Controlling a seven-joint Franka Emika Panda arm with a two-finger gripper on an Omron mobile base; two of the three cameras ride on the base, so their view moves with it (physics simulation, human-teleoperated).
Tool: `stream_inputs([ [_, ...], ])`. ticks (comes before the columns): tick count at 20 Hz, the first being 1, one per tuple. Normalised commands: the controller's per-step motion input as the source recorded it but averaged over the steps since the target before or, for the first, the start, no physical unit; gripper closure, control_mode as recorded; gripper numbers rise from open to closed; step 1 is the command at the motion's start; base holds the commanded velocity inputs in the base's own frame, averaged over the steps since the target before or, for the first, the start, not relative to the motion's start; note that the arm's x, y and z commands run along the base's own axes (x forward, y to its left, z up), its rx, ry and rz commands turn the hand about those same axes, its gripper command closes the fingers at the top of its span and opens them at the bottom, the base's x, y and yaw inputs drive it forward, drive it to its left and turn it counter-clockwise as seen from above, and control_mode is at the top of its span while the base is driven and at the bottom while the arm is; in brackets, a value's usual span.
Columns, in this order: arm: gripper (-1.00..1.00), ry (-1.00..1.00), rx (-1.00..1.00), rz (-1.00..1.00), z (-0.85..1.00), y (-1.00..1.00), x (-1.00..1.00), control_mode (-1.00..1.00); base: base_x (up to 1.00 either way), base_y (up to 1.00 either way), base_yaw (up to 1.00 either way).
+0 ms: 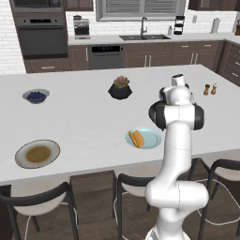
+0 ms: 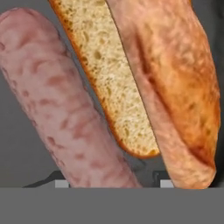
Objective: Place one bun and one sausage from the bowl on each plate.
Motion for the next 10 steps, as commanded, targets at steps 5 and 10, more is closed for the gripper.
stream_inputs([
  [5, 1.00, 0.09, 0.00, 0.01, -0.03, 0.00, 0.00, -1.00, 0.00, 0.00, 0.00],
  [10, 1.00, 0.00, 0.00, 0.00, 0.34, 0.01, -0.15, -1.00, 0.00, 0.00, 0.00],
])
